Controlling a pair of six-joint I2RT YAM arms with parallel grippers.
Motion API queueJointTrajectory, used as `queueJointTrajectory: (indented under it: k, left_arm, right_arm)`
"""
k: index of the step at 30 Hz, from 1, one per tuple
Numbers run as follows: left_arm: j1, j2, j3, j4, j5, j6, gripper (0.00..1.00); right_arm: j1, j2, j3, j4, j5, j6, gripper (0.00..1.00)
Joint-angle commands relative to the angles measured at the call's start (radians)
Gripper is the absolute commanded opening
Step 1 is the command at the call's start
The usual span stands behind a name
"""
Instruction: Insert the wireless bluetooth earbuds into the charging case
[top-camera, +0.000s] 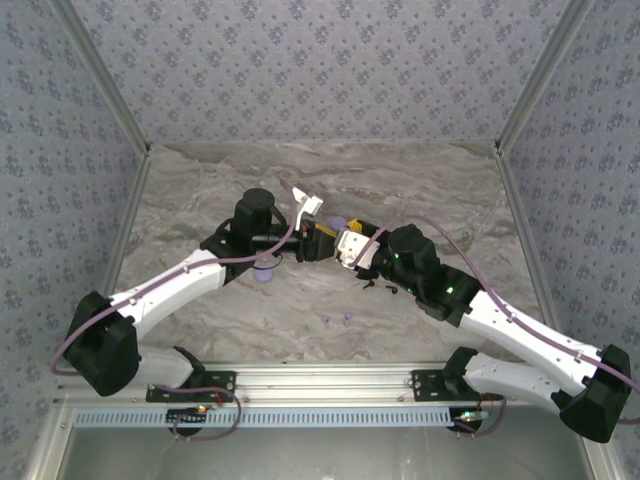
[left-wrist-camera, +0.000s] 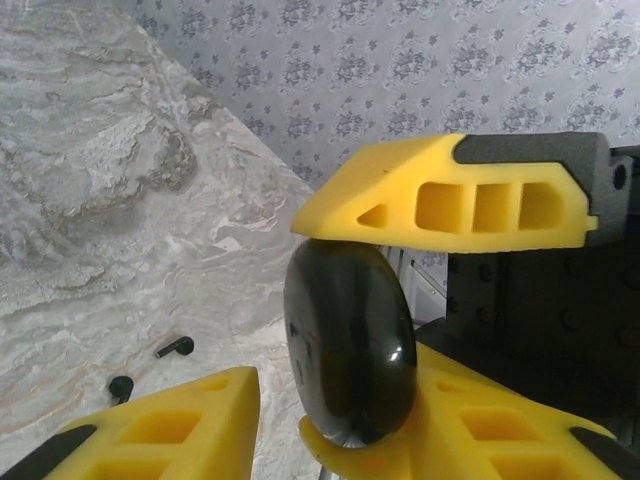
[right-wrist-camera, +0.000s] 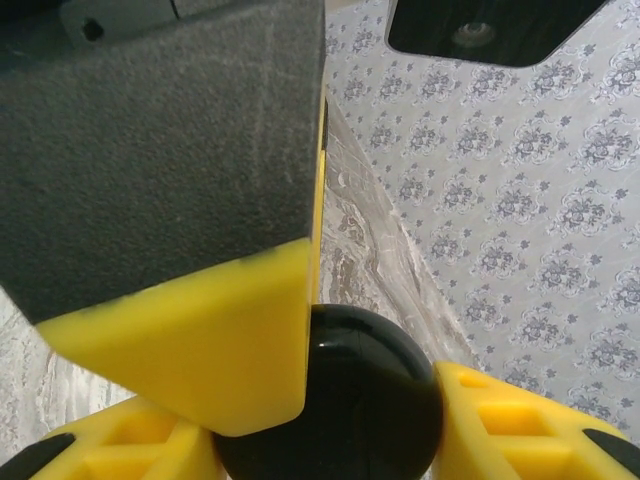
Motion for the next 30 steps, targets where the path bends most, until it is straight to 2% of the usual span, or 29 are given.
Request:
queueJointTrajectory:
  k: [1,19,30]
  left_arm:
    - [-0.004,0.014,0.036,0.04,0.018,0.002,0.38]
    - [-0.01,0.043,0.031,0.051,0.034,0.04,0.33]
    - [-0.01,0.034,0.031,0.03,0.03,0.066,0.21]
  right_arm:
    - [-0.003,-0.017,0.001,-0.002,-0.017,0.002,0.47]
    - [-0.012,0.003,0.027,-0.041,-0.046,0.019,0.47]
    - [-0.057,-0.001,0.05,-0.081,-0.052,0.078,0.5]
